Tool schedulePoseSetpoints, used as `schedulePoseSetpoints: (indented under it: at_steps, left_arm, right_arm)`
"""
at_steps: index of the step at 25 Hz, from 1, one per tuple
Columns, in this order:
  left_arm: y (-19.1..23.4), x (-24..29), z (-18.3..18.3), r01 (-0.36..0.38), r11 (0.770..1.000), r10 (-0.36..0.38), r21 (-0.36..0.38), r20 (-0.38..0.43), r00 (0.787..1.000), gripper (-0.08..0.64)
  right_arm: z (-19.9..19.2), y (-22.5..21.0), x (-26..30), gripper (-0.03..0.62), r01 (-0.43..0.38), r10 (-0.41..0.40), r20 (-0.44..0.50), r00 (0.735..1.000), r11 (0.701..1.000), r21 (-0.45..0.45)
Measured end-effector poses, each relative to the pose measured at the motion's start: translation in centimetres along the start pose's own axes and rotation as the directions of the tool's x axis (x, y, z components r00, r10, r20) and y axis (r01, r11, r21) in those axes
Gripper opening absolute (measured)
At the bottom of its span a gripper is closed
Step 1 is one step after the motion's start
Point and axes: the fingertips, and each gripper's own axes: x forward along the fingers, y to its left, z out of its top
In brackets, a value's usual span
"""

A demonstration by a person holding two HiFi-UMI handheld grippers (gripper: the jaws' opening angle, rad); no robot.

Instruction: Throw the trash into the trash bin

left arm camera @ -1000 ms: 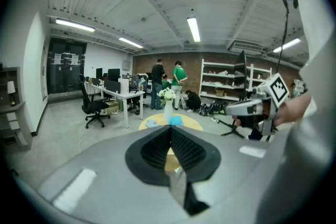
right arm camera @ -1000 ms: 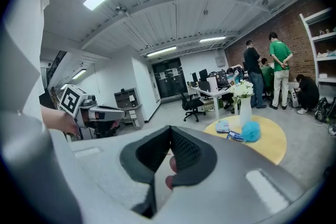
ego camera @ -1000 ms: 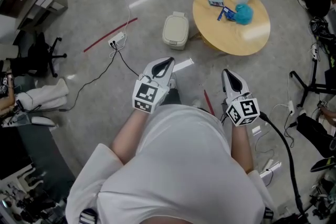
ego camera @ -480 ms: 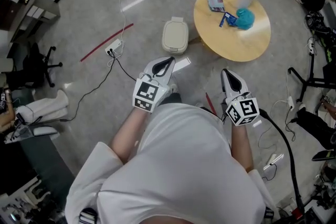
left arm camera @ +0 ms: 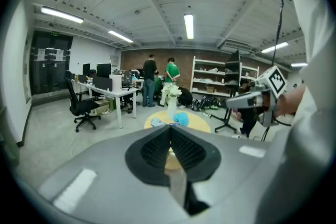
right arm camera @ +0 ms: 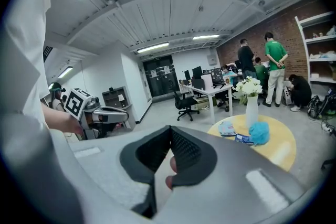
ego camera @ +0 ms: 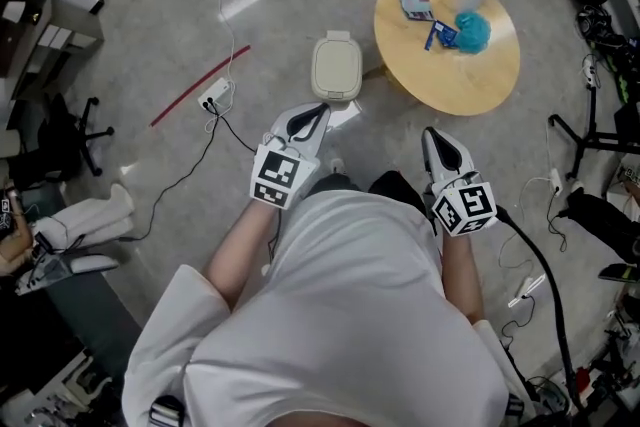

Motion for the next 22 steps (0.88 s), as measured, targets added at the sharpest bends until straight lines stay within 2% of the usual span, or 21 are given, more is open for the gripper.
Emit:
schedulePoseSetpoints:
  at_steps: [6,11,16,22]
  left_arm:
    - [0.7,0.6,-0.4,0.005,1.000,-0.006,-0.021,-0.009,1.000,0.005]
    - [0.8,1.8,-0.8,-0.007,0.999,0.006,-0.043,-0.026,1.000,0.005]
    - [1.0,3.0,-0.6,-0.042,0.996,0.040,-0.079,-0.022,0.999,0.005]
    - [0.6,5.3,0.3,-0.085,0.991,0.083,-0.099,-0.022,0.996,0.005]
  right_arm:
    - [0.2,0.3,1.1,0.000,-0.017,0.017,-0.021,1.000,1.000,-0.007]
    - [0.8,-1.6,2.1,0.000,-0.016,0.016,-0.008,1.000,1.000,-0.001]
    - [1.6,-4.0,3.3,0.000,-0.030,0.030,-0.001,1.000,1.000,0.003]
    - [1.9,-6.1,4.7,0.000,-0.083,0.083,-0.028,0.996,0.997,0.009]
